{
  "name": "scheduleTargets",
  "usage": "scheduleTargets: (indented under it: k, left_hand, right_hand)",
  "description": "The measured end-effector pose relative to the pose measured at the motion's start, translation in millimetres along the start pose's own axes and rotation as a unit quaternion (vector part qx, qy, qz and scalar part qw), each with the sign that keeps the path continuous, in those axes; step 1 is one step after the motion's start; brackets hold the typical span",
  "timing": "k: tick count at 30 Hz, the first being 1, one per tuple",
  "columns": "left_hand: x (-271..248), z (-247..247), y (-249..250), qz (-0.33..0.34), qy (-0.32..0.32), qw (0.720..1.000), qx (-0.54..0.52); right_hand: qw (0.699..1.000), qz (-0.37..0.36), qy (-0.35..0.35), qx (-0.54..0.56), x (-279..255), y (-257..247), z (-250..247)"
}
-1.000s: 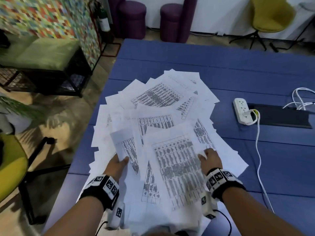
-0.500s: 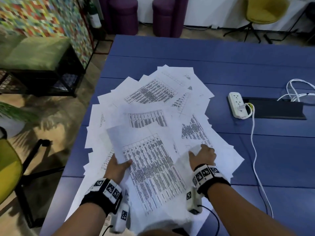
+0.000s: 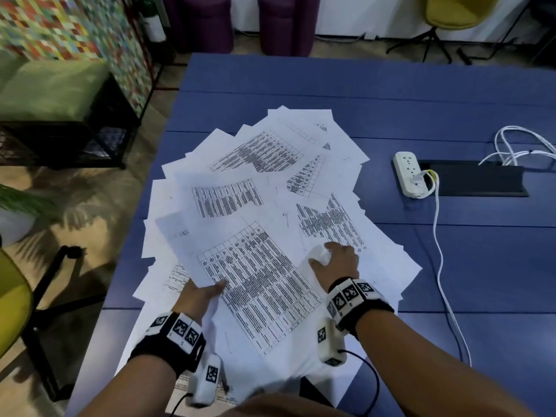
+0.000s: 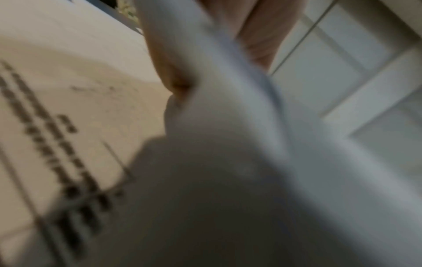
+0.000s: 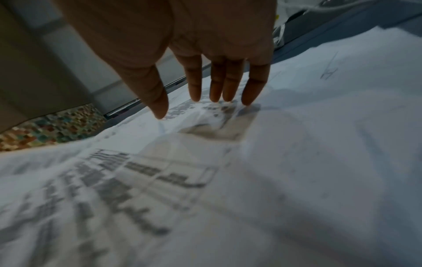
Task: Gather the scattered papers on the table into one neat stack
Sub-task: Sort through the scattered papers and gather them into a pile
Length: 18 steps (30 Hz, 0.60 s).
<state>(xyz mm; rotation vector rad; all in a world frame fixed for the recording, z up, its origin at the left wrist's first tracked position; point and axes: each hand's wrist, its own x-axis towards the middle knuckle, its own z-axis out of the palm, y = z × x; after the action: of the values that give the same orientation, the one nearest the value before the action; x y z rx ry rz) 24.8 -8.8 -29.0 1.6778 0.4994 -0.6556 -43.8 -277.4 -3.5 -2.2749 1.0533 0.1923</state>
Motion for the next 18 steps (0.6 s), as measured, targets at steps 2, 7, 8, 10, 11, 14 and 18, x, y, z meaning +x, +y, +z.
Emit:
scheduleTargets:
  k: [2, 7, 8, 10, 11, 14, 18]
  left_hand:
    - [-3.5, -7.9, 5.3, -0.028, 0.003, 0.999, 0.02]
    - [2.4, -45.3, 5.3, -0.048, 0.035, 0.998, 0.031]
    - [6.4, -54.2, 4.2, -0.048, 0.037, 0.998, 0.03]
    - [1.4, -64.7, 9.5, -0.047, 0.047, 0.995, 0.068]
    - [-2.5, -69.3, 10.4, -0.043, 0.058, 0.993, 0.089]
    - [-0.3, -83.6, -2.1, -0.047, 0.07, 0.99, 0.112]
    - [-0.1, -82.2, -9.1, -0.064, 0.102, 0.988, 0.092]
  right_hand:
    - [0.999, 0.013, 0.02, -0.025, 4.4, 3.0, -5.0]
    - [0.989, -0.095, -0.029, -0.108, 17.7, 1.2, -2.5]
    - [0.982, -0.123, -0.039, -0.136, 20.2, -1.3, -1.0]
    - [0.968, -0.145, -0.053, -0.2, 23.1, -9.0, 1.0]
    - [0.964, -0.139, -0.059, -0.22, 26.6, -12.6, 1.8]
    - [0.967, -0.081, -0.092, -0.223, 36.7, -21.8, 2.4]
    - [0.972, -0.042, -0.101, -0.207, 42.1, -26.7, -0.8]
